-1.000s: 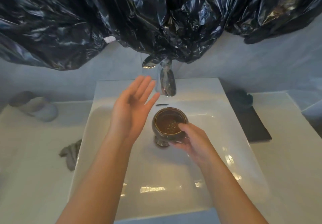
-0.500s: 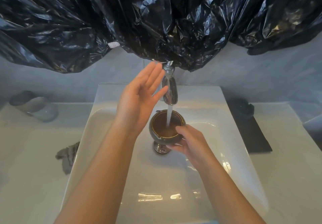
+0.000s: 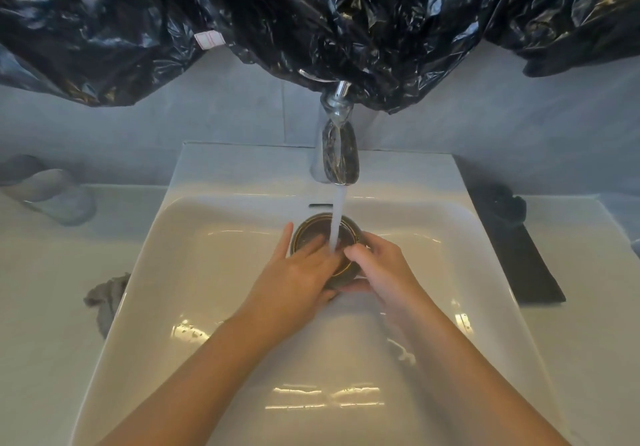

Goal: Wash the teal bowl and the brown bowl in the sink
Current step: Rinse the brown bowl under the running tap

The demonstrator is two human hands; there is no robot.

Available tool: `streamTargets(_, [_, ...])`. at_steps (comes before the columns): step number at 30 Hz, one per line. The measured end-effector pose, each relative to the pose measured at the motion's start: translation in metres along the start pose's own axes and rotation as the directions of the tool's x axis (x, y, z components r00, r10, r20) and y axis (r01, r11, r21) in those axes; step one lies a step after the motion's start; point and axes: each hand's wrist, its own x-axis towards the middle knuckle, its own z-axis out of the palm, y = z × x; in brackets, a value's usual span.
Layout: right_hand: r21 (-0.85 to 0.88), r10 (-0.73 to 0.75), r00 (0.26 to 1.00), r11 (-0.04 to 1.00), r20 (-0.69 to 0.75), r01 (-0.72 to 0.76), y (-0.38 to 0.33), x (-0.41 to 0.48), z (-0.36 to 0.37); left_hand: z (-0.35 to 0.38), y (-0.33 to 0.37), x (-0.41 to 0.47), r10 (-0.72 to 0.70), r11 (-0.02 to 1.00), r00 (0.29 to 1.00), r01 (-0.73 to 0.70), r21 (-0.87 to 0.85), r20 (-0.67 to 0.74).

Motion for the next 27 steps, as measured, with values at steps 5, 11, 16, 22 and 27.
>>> streamTargets(5, [-0.008,0.01,1.0,1.0,0.006,-0.01,0.002,0.014,-0.005,0.009,-0.024,-0.001,0.125,0.992,0.985,-0.128,-0.02,-0.115])
streamTargets(11, [0.282,0.037,0.995,0.957,0.092,-0.061,0.007,0.021,0.012,0.01,-0.012,0.005,-0.041,0.969,0.999,0.036,-0.243,-0.016])
streamTargets(16, [0.588,0.067,0.95,0.771,0.306,-0.243,0.011,0.018,0.011,0.017,-0.014,0.001,0.082,0.995,0.994,-0.086,-0.047,-0.076])
streamTargets(22, [0.523,0.094,0.973,0.83,0.211,-0.194,0.012,0.021,0.017,0.014,-0.004,0.007,-0.115,0.988,0.986,0.126,-0.088,0.12])
streamTargets(27, [0.573,0.02,0.97,0.804,0.244,-0.161,0.007,0.021,0.022,0.008,0.003,0.001,-0.173,0.659,0.979,0.194,-0.726,0.105])
